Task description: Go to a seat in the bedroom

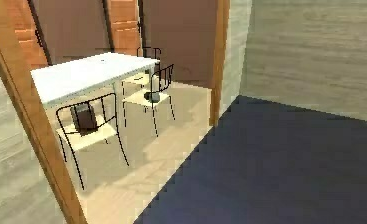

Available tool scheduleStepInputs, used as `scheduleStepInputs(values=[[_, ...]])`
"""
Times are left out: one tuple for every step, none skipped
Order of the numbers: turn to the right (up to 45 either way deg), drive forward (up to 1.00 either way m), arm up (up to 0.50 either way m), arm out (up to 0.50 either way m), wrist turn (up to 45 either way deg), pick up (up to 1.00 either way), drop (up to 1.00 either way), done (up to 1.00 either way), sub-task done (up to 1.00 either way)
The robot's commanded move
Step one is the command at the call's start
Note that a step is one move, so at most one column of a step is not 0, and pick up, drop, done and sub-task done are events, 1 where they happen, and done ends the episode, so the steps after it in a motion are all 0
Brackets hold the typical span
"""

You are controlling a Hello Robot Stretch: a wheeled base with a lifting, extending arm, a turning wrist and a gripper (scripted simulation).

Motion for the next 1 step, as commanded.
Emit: scheduleStepInputs(values=[[-15.0, 0.0, 0.0, 0.0, 0.0, 0.0, 0.0, 0.0, 0.0]])
